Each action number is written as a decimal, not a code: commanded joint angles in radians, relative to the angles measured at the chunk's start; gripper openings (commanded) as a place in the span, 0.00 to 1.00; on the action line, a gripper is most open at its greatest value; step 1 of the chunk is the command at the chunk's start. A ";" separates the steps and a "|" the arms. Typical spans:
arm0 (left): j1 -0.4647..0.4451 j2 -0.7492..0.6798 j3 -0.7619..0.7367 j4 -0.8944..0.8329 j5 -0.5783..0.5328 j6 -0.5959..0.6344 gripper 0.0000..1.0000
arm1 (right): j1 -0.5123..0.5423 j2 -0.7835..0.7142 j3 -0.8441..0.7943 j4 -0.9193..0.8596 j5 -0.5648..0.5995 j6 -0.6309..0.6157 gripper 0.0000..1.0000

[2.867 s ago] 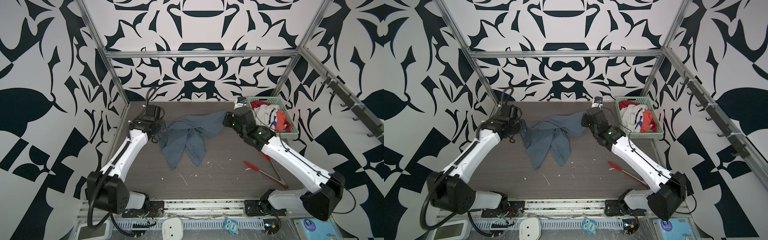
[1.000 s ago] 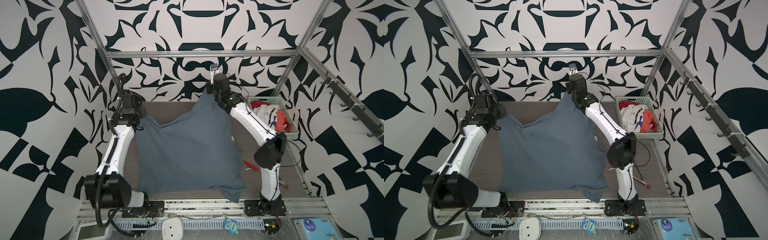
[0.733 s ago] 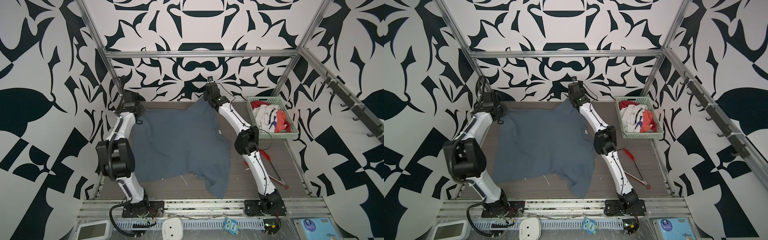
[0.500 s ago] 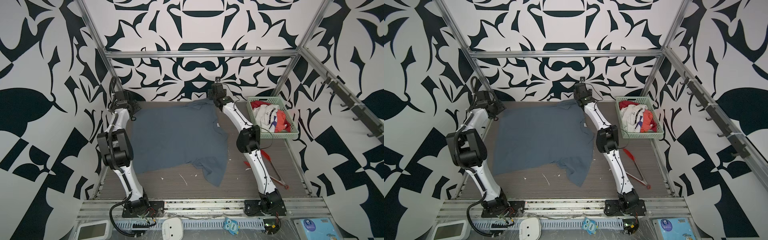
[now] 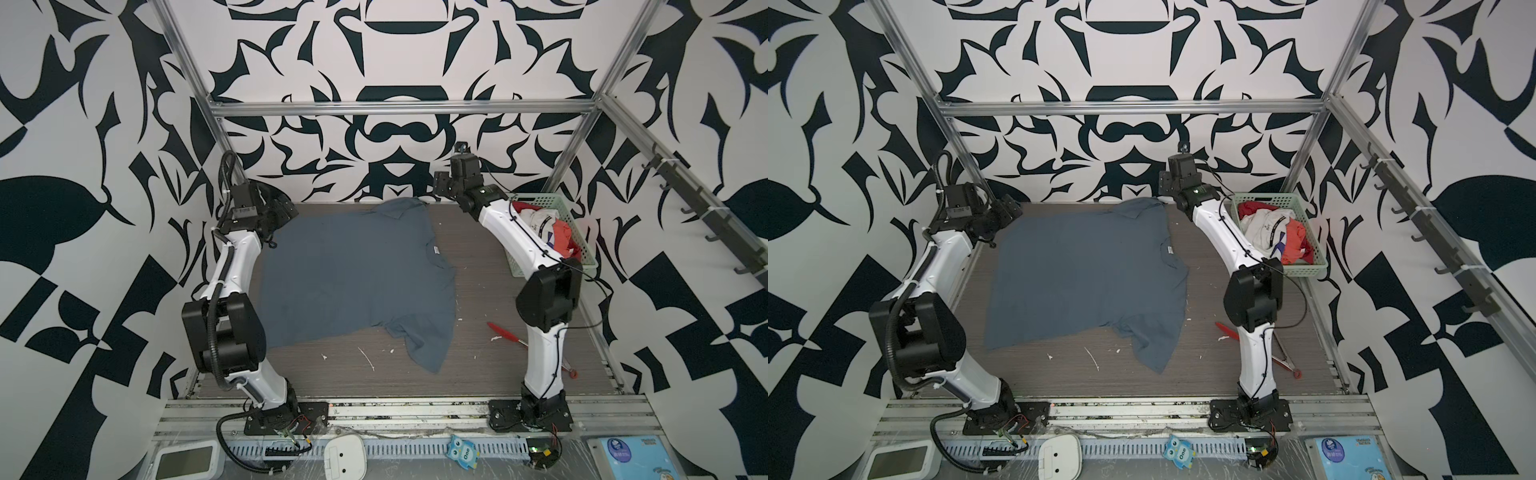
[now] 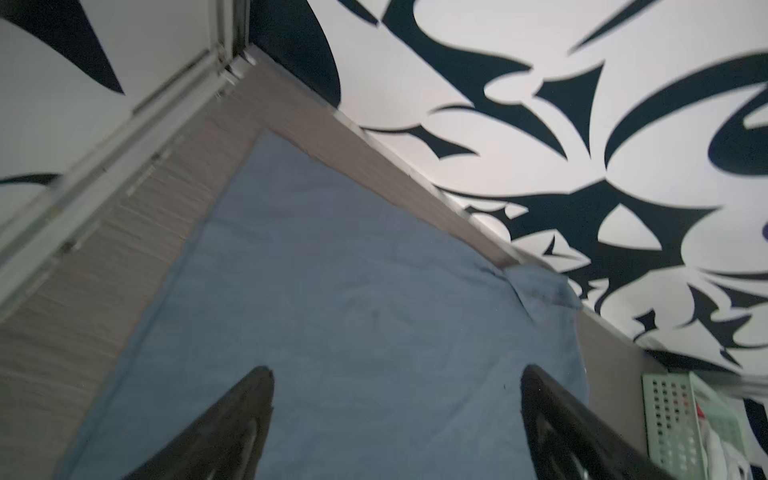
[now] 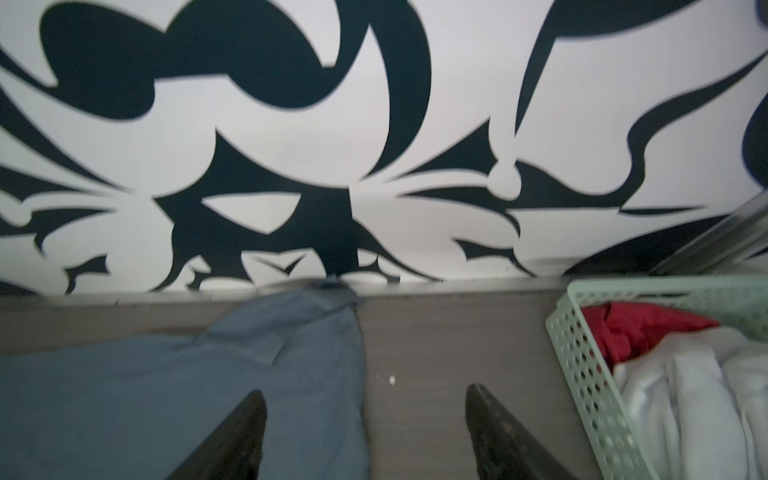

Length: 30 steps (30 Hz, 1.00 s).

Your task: Fold and stack the t-shirts

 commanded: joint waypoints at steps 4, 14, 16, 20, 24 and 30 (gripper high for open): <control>-0.004 -0.162 -0.245 -0.193 -0.069 -0.084 0.97 | 0.004 -0.277 -0.460 -0.101 -0.227 0.180 0.80; 0.021 -0.506 -0.537 -0.391 -0.128 -0.217 1.00 | 0.111 -0.699 -1.091 0.043 -0.356 0.567 0.73; 0.022 -0.550 -0.599 -0.393 -0.122 -0.229 1.00 | 0.161 -0.694 -1.152 0.104 -0.338 0.599 0.70; 0.022 -0.563 -0.705 -0.335 -0.085 -0.278 0.99 | 0.228 -0.598 -1.161 0.177 -0.280 0.621 0.63; 0.023 -0.488 -0.739 -0.213 -0.057 -0.294 0.99 | 0.244 -0.505 -1.102 0.229 -0.244 0.585 0.58; 0.026 -0.299 -0.689 -0.126 -0.086 -0.268 1.00 | 0.244 -0.314 -0.978 0.271 -0.216 0.567 0.54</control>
